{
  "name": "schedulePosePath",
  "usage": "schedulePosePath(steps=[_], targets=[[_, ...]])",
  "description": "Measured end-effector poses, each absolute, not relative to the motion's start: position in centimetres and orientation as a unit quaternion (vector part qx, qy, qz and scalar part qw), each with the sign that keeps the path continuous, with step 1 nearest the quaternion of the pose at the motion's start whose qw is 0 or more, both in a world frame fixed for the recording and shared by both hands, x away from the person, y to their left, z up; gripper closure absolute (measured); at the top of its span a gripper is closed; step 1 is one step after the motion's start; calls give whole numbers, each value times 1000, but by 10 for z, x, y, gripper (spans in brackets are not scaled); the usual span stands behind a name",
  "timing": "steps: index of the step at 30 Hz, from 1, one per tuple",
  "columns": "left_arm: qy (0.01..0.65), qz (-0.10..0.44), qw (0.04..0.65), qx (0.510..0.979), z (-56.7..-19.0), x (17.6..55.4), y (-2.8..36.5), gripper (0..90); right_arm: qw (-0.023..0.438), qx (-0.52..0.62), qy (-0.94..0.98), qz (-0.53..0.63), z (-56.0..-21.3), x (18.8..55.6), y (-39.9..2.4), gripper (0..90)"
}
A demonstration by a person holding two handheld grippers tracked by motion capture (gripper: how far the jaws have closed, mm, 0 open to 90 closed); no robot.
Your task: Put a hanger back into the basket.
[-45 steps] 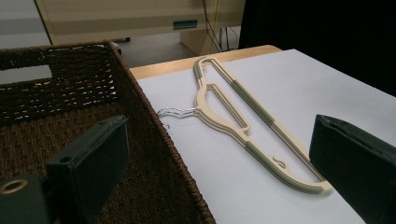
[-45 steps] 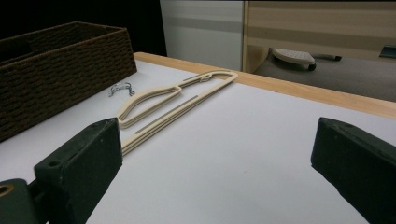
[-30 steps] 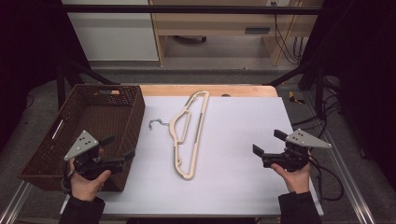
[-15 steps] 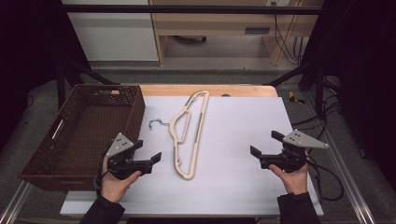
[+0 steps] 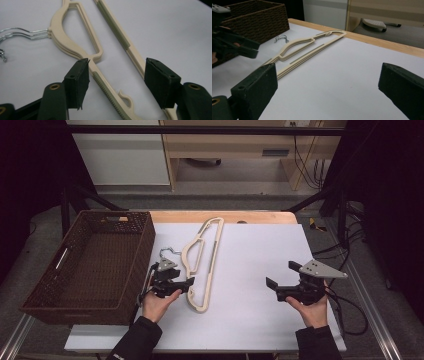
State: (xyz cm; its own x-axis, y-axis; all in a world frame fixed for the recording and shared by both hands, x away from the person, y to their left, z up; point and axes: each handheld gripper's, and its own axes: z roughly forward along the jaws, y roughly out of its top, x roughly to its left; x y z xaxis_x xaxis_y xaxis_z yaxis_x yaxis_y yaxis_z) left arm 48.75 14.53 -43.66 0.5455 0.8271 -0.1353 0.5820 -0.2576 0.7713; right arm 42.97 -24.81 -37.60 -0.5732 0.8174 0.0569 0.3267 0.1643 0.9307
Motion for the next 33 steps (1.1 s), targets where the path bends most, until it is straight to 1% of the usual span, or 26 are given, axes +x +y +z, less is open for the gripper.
schedulePosePath(steps=[2,3,7,9,15,17,22,24,27,33], targets=[[459,145,395,783,-444,493,142,413,238,396,725,511,-377,430,-248,25],[465,143,391,781,-448,495,141,413,238,396,725,511,-377,430,-248,25],[478,143,365,786,-458,501,137,475,236,395,725,512,-377,430,-248,26],[481,140,356,789,-462,504,137,519,236,395,726,511,-377,430,-247,26],[496,136,340,788,-468,507,134,581,233,394,728,509,-378,431,-246,27],[501,135,336,786,-470,508,134,621,232,393,730,508,-379,432,-245,27],[518,126,331,778,-469,509,133,656,230,392,732,507,-379,432,-245,26],[532,124,334,768,-469,509,133,675,230,394,731,507,-379,432,-244,27],[536,131,323,769,-467,509,133,689,230,393,732,507,-379,432,-244,26],[546,138,326,759,-463,508,135,738,230,390,735,505,-380,433,-244,26]])
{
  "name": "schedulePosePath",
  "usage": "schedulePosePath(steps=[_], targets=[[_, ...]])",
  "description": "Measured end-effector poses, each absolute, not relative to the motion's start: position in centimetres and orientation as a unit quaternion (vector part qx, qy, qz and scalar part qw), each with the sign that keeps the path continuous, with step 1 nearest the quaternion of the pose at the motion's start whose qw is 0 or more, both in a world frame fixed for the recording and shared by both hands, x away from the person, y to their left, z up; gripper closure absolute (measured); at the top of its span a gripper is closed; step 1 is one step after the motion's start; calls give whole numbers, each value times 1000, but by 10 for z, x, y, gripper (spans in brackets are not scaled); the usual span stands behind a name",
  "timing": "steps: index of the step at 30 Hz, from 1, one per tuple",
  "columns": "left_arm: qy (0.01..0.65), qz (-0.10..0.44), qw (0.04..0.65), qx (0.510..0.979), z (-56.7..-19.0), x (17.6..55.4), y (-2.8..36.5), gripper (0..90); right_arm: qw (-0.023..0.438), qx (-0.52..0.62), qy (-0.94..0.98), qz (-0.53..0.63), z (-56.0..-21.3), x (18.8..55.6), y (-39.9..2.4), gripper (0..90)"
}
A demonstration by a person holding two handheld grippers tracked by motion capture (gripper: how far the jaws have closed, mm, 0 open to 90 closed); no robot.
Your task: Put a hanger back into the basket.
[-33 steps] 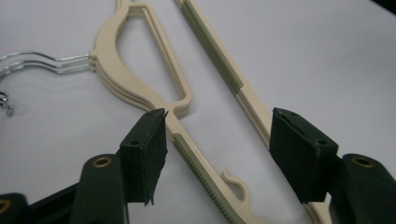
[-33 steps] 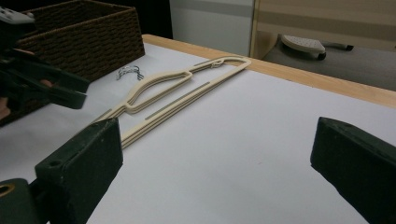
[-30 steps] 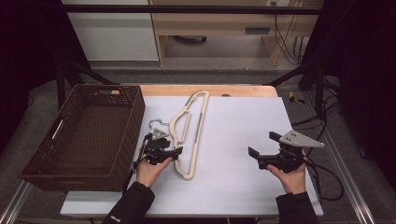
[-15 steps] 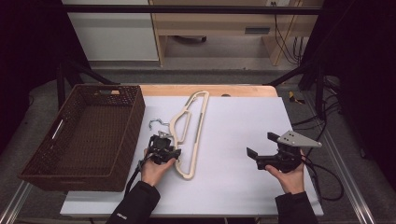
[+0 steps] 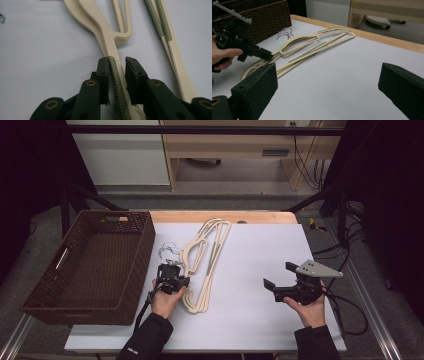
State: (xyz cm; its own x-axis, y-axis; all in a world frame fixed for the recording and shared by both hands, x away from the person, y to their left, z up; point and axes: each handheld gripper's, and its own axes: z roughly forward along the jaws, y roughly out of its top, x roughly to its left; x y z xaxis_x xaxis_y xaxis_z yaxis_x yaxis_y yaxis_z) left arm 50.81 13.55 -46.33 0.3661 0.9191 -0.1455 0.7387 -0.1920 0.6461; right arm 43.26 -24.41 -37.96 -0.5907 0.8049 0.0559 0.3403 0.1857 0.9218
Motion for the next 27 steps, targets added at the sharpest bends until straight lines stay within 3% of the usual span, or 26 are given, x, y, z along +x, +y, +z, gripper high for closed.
schedulePosePath(steps=[8,27], targets=[[537,155,318,766,-458,506,137,788,229,391,735,504,-380,433,-243,25],[499,180,355,770,-435,491,147,794,222,385,740,505,-382,433,-240,44]])
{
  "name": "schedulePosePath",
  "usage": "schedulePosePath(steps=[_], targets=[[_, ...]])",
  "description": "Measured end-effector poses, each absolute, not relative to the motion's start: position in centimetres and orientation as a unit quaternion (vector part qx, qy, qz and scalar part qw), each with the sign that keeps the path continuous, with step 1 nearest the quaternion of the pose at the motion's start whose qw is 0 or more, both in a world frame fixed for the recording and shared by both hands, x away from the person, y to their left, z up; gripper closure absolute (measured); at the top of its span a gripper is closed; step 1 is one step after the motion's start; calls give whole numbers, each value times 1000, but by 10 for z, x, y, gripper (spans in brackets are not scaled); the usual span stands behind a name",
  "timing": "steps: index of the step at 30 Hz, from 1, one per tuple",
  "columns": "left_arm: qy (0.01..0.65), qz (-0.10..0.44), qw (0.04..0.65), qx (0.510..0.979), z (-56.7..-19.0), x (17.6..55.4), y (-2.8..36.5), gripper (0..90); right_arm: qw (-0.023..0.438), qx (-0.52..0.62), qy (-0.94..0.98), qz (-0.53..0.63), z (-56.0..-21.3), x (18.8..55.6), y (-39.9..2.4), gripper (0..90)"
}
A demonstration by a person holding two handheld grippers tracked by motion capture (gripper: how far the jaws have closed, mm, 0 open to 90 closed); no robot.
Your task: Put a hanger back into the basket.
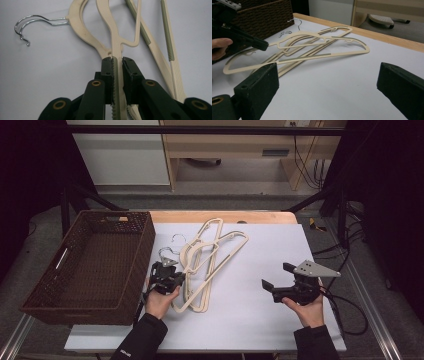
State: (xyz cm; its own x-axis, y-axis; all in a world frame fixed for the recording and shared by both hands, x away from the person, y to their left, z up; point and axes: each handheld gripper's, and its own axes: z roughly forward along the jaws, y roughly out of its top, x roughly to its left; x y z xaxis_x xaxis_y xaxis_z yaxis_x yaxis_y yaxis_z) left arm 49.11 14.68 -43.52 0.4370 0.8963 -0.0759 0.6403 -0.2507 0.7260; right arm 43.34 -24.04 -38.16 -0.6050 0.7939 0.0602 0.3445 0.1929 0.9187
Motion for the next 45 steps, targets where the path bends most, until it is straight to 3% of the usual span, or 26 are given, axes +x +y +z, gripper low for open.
schedulePosePath(steps=[10,19,36,45], targets=[[460,217,372,777,-418,469,148,798,203,364,749,515,-378,449,-210,75],[454,219,372,780,-420,464,150,800,176,357,753,525,-379,505,-136,149],[456,212,378,777,-420,463,151,800,168,354,773,499,-389,567,-74,210],[456,208,381,777,-420,462,150,802,156,345,788,485,-397,591,-44,329]])
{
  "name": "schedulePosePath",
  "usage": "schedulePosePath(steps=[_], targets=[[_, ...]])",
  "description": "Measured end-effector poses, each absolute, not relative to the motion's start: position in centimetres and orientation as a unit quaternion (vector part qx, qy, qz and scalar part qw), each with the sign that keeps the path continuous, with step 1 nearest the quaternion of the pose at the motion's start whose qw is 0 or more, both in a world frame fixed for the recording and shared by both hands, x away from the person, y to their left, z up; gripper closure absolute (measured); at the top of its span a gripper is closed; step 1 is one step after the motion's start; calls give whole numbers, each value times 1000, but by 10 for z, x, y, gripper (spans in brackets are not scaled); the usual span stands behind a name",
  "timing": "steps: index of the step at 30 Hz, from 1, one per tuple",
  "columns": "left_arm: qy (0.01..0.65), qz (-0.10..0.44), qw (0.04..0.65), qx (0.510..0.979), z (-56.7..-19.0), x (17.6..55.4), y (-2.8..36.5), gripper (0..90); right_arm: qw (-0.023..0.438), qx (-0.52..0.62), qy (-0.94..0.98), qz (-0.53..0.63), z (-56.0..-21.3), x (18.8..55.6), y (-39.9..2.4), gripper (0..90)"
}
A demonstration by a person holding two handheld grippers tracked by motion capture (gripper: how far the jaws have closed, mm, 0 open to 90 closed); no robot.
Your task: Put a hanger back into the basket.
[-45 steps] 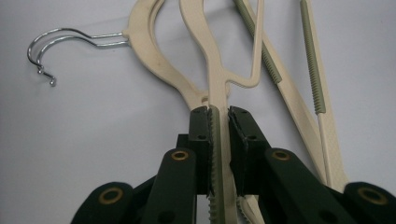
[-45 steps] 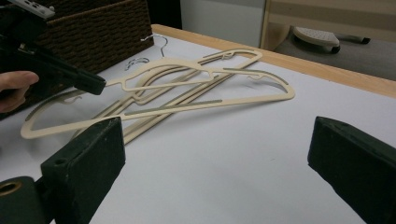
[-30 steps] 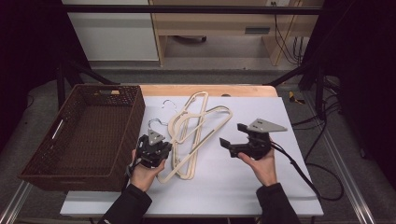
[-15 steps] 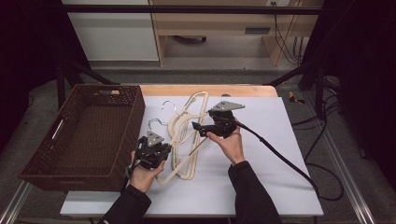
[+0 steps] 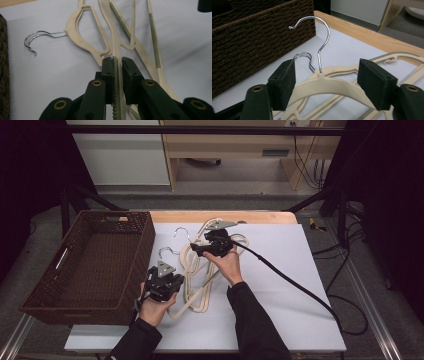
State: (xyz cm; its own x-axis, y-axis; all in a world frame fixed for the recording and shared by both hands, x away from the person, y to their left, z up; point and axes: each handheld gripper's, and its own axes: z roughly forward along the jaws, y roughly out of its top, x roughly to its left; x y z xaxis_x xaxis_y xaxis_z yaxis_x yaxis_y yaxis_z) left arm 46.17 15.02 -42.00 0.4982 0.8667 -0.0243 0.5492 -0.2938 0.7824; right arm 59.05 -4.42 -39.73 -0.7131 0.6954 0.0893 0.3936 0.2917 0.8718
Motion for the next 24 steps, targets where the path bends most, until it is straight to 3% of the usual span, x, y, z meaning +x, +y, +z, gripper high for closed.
schedulePosePath(steps=[11,14,17,22,24], targets=[[448,202,379,784,-423,461,146,817,163,337,802,466,-411,600,-26,578],[446,201,377,786,-424,461,146,818,169,333,806,459,-410,599,-26,769],[442,207,377,787,-424,461,146,819,170,329,807,459,-406,597,-27,825],[434,213,378,790,-423,462,147,818,170,322,813,455,-404,596,-28,828],[441,188,386,788,-423,461,146,815,174,317,815,453,-403,595,-29,829]])
